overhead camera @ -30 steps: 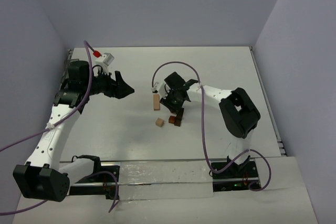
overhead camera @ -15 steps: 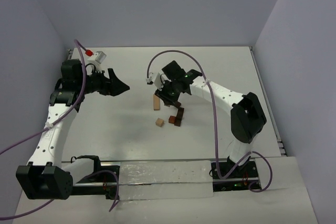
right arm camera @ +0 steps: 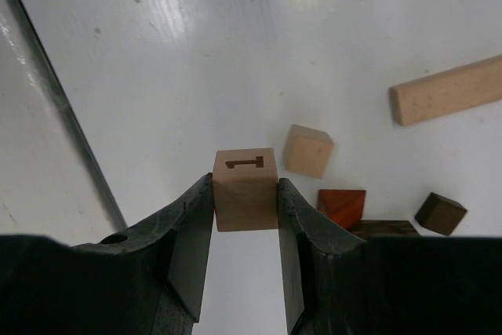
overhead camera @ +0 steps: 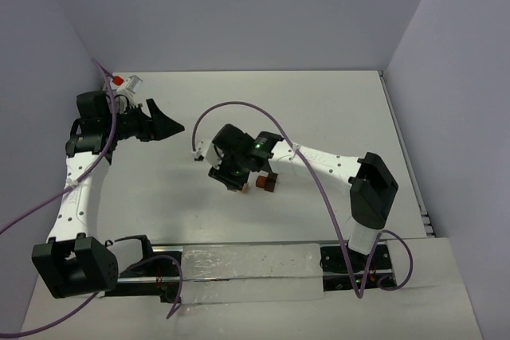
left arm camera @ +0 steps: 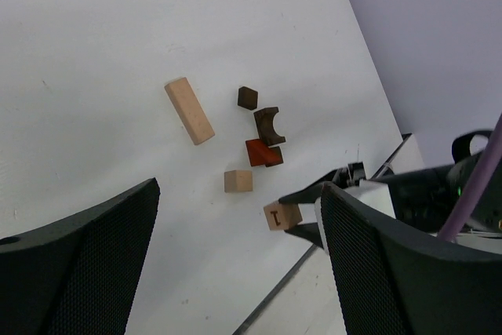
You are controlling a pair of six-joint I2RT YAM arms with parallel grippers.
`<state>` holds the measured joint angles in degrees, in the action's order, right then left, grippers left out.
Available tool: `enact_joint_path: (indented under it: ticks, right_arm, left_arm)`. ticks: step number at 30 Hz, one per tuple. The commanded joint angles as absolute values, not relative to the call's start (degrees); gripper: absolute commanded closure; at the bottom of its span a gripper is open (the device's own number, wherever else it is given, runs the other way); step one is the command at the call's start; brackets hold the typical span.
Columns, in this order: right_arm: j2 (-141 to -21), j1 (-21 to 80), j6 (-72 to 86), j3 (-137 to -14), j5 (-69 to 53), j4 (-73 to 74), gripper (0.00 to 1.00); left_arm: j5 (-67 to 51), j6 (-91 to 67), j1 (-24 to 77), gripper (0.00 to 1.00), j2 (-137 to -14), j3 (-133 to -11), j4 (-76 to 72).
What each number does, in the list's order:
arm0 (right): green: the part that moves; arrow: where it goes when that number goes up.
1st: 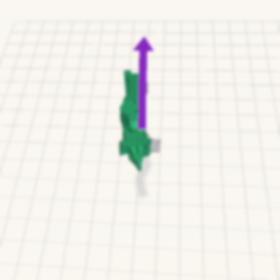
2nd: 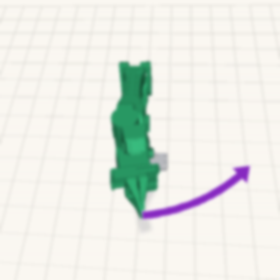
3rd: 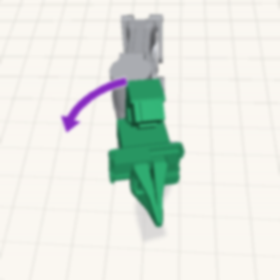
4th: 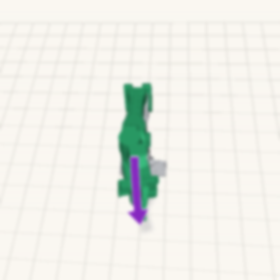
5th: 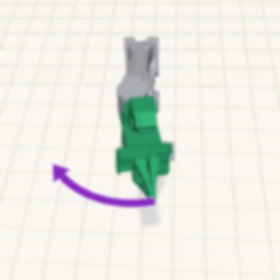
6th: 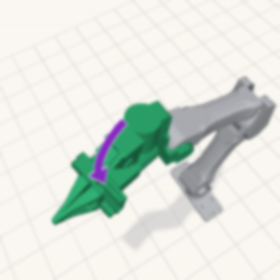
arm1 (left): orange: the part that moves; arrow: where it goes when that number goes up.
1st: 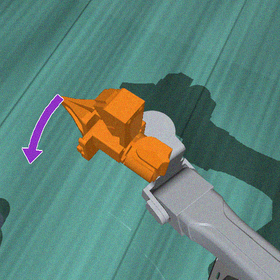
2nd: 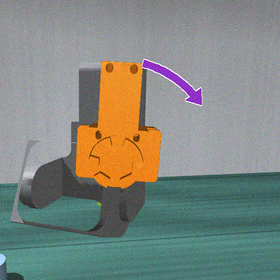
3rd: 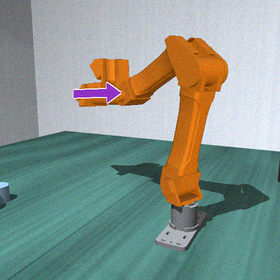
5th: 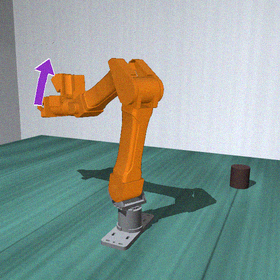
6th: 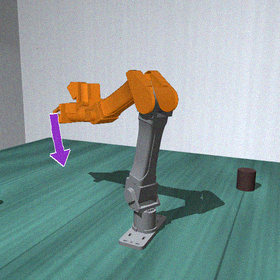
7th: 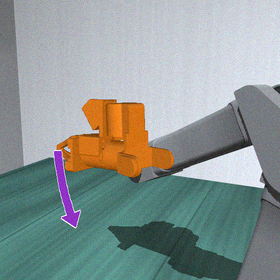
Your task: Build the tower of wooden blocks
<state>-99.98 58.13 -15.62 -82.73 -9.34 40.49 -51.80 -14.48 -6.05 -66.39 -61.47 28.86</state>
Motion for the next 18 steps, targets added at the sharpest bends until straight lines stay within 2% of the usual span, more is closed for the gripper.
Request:
enact_joint_path:
  ticks: [1,9,18]
  right_arm:
    - [-97.64,62.06,-8.36,-79.76,-3.50,37.51,1.00]
    - [-100.34,64.78,-1.08,-78.22,5.93,33.86,1.00]
    - [-102.44,64.55,-0.09,-78.62,8.23,31.84,1.00]
  left_arm:
    - [-54.14,-14.94,-6.76,0.11,-65.83,-61.00,26.37]
    - [-53.96,-15.29,-7.38,0.11,-65.83,-61.25,26.53]
    - [-54.79,-17.04,-8.91,0.11,-65.59,-60.16,24.52]
